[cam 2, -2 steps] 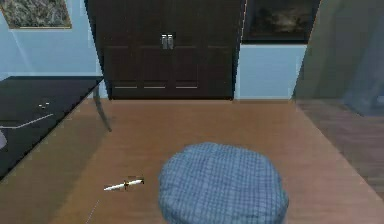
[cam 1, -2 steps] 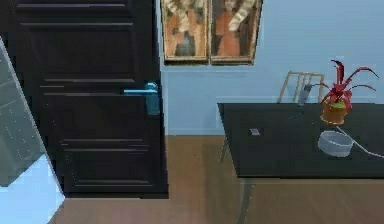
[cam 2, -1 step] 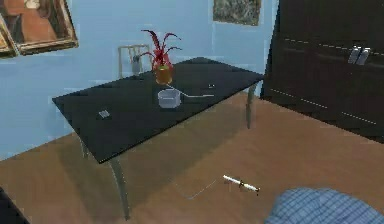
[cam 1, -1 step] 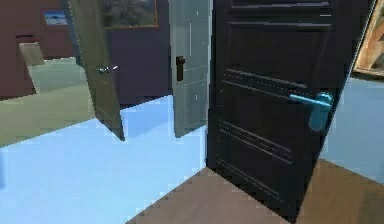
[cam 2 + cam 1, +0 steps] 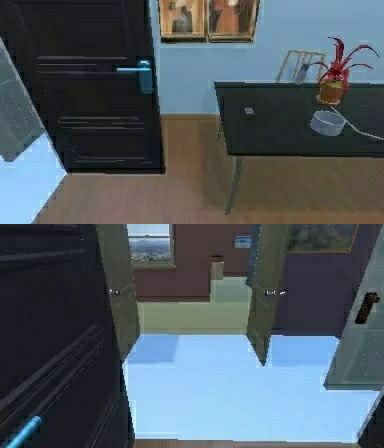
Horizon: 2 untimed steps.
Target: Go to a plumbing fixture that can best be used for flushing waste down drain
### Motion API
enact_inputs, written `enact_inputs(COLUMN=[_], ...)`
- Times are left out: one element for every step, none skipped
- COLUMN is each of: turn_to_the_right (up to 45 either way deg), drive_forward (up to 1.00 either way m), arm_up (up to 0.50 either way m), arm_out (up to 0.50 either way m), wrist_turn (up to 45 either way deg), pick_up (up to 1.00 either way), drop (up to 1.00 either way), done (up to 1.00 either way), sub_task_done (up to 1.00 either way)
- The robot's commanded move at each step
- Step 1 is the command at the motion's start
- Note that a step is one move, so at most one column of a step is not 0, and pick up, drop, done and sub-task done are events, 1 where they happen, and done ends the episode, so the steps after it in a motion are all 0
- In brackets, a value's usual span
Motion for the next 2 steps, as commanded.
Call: enact_inputs(turn_to_the_right=[0.0,-9.0], drive_forward=[1.00,0.00], arm_up=[0.00,0.00], arm_out=[0.00,0.00], wrist_turn=[0.0,0.0], pick_up=[0.00,0.00], drop=[0.00,0.00], done=[0.00,0.00], sub_task_done=[0.00,0.00])
